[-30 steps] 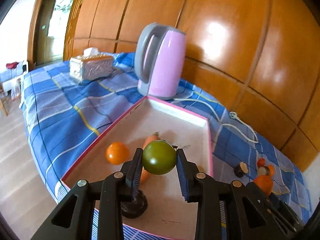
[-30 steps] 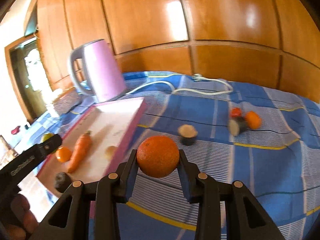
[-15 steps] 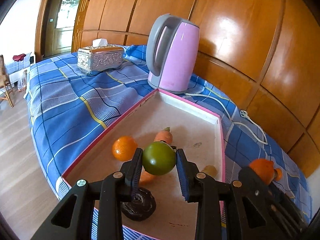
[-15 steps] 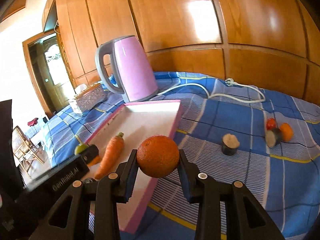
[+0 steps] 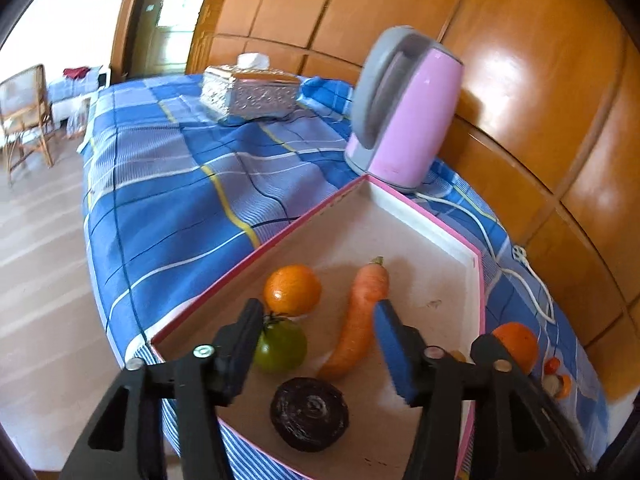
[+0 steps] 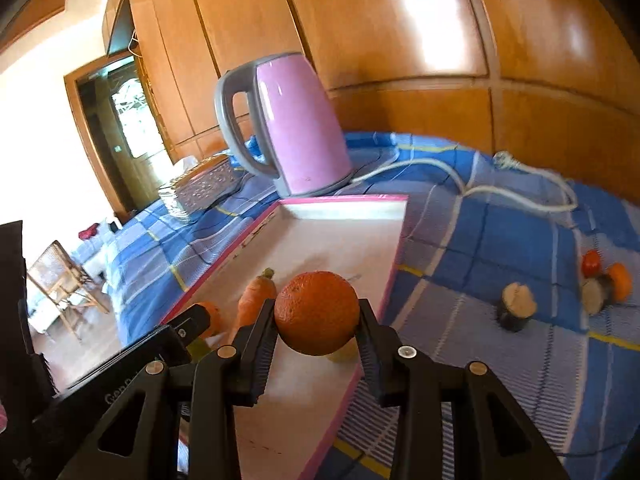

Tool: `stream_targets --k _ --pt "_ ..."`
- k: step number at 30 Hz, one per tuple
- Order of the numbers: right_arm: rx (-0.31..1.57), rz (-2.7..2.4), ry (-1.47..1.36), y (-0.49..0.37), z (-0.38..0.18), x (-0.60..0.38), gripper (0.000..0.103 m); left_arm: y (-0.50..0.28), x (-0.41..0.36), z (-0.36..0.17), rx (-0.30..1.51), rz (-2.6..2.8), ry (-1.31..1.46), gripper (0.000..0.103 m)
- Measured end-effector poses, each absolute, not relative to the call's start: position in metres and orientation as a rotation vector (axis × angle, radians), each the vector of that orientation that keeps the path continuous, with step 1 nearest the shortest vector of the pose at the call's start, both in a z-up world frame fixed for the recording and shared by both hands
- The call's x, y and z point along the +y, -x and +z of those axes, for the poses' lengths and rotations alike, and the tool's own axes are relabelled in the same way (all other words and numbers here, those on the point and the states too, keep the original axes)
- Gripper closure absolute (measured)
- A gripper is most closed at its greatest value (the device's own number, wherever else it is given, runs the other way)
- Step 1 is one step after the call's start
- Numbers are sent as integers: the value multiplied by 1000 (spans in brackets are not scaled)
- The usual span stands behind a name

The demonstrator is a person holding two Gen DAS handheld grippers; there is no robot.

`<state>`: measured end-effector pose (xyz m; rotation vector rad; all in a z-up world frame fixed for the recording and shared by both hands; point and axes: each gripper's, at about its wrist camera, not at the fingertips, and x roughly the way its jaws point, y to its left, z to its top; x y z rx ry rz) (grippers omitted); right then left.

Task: Organize fruits
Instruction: 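Lower the lime into the tray and open the left tool while the right releases the tangerine, then withdraw both tools from the tray back toward the remaining produce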

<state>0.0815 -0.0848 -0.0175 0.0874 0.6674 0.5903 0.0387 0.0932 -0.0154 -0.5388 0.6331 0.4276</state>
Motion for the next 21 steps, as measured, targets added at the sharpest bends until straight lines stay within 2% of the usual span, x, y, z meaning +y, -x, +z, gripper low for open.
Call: stream_targets --k 8,12,21 --pt "734 618 -116 -83 -26 -85 62 -36 92 -14 617 431 531 39" --pt "725 603 -112 -80 -25 -89 54 -36 92 -14 617 423 530 38" --pt "699 528 -57 -69 -23 -98 54 -34 81 -9 594 381 476 36"
